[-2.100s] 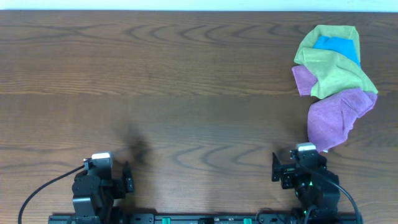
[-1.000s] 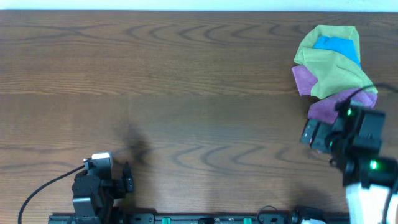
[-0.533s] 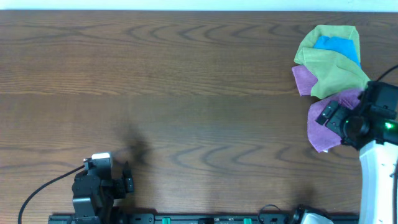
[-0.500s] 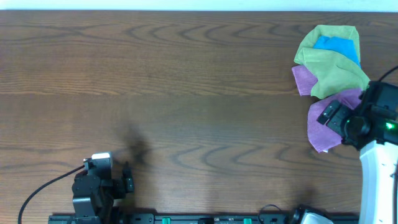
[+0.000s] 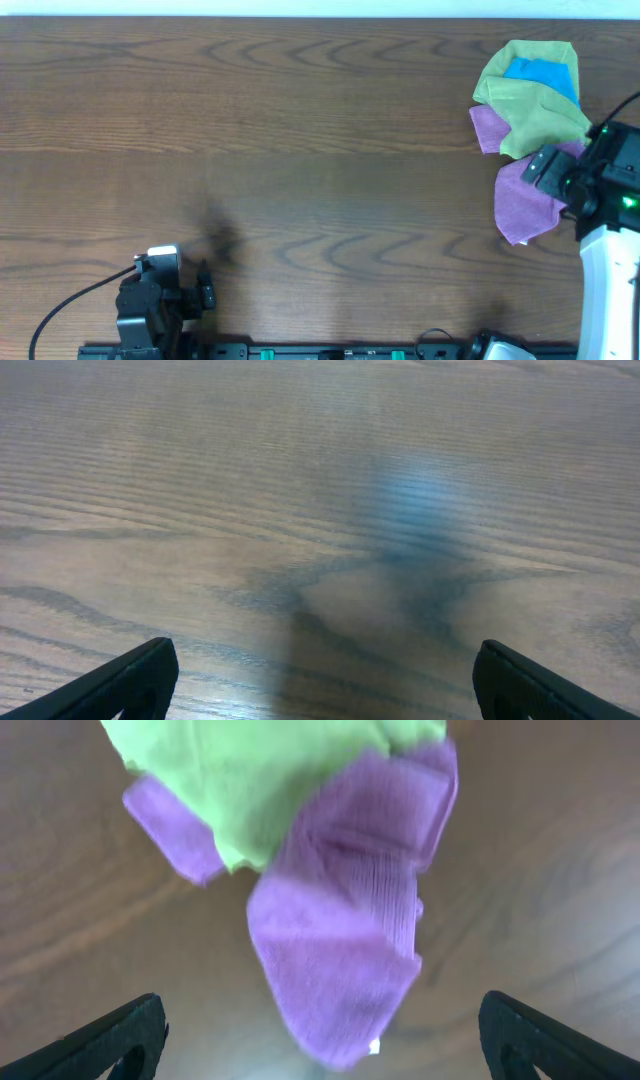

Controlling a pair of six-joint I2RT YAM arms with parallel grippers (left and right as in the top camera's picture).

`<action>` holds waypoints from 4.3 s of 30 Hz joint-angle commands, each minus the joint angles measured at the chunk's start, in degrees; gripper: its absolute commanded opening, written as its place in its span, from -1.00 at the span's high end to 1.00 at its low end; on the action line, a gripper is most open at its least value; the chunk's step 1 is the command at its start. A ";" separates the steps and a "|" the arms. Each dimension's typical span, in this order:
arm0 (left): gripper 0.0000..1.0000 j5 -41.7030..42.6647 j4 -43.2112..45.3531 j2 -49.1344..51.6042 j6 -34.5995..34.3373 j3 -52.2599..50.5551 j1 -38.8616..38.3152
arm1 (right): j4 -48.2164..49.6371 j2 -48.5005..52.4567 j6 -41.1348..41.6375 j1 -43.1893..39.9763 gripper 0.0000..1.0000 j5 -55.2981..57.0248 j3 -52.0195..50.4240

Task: Fold the cloth
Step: 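Move the right gripper over the pink cloth and grasp its edge, then drag the pink cloth left toward table center with the right gripper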

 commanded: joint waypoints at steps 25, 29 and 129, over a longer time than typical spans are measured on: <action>-0.90 -1.29 -2.73 -0.37 0.98 -0.76 -0.24 | 12.94 26.82 -3.58 -1.73 -0.70 1.49 -0.28; -0.90 -1.29 -2.73 -0.35 0.98 -0.76 -0.24 | 13.49 27.02 -3.58 -1.73 0.08 1.51 -0.26; -0.91 -1.29 -2.73 -0.35 0.98 -0.76 -0.24 | 13.22 34.03 5.68 38.73 -0.11 -20.41 4.33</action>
